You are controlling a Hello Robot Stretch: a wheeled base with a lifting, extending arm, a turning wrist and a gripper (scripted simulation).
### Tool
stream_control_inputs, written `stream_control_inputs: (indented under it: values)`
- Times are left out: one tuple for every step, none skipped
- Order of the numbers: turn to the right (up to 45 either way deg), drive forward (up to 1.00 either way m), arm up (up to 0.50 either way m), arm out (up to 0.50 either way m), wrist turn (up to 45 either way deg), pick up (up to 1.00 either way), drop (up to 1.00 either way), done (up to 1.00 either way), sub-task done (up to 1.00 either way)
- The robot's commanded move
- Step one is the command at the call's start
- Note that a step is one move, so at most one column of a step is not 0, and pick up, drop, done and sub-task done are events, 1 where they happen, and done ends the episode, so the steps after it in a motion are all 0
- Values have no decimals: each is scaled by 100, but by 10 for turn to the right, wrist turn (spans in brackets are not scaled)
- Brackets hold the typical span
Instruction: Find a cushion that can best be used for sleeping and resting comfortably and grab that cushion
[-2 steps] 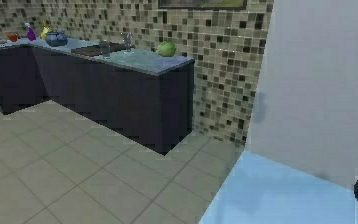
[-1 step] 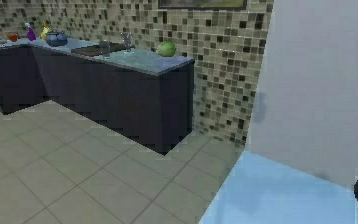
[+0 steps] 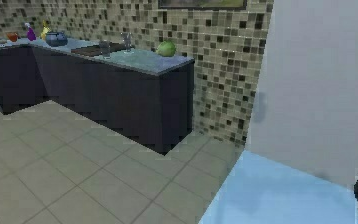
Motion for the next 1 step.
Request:
stream_control_inputs:
  values:
    - [0,0,0,0,120,0,0,0,0]
